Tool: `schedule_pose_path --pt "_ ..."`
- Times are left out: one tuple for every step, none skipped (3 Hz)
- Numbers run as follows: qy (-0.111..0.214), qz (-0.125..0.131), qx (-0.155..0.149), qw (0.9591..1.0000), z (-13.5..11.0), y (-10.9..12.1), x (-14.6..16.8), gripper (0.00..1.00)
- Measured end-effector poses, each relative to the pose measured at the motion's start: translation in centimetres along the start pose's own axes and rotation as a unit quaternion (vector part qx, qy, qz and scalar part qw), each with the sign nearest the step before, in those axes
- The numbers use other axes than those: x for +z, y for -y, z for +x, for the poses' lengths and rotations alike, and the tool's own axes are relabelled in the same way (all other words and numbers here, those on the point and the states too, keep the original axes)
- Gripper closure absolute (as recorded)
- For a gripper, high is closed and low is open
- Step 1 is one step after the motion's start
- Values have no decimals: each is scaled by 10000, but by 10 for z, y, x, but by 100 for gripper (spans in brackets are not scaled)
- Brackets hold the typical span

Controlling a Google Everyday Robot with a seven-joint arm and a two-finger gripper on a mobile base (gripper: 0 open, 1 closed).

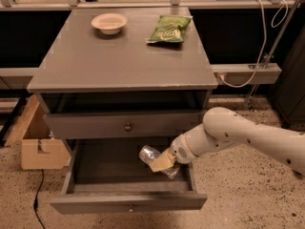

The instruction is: Place redbull can into middle drawer

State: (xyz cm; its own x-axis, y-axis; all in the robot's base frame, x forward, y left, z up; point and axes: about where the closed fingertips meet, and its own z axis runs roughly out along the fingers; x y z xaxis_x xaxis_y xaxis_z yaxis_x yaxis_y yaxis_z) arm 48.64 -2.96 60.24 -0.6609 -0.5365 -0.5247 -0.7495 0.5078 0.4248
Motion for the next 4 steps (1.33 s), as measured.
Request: schedule_pose_path --pt "-41 53 215 9997 10 23 43 100" --pt "-54 280 412 9987 15 49 96 100" --pt "-31 411 607 9973 16 67 137 81" --pt "-166 415 659 9968 13 77 184 51"
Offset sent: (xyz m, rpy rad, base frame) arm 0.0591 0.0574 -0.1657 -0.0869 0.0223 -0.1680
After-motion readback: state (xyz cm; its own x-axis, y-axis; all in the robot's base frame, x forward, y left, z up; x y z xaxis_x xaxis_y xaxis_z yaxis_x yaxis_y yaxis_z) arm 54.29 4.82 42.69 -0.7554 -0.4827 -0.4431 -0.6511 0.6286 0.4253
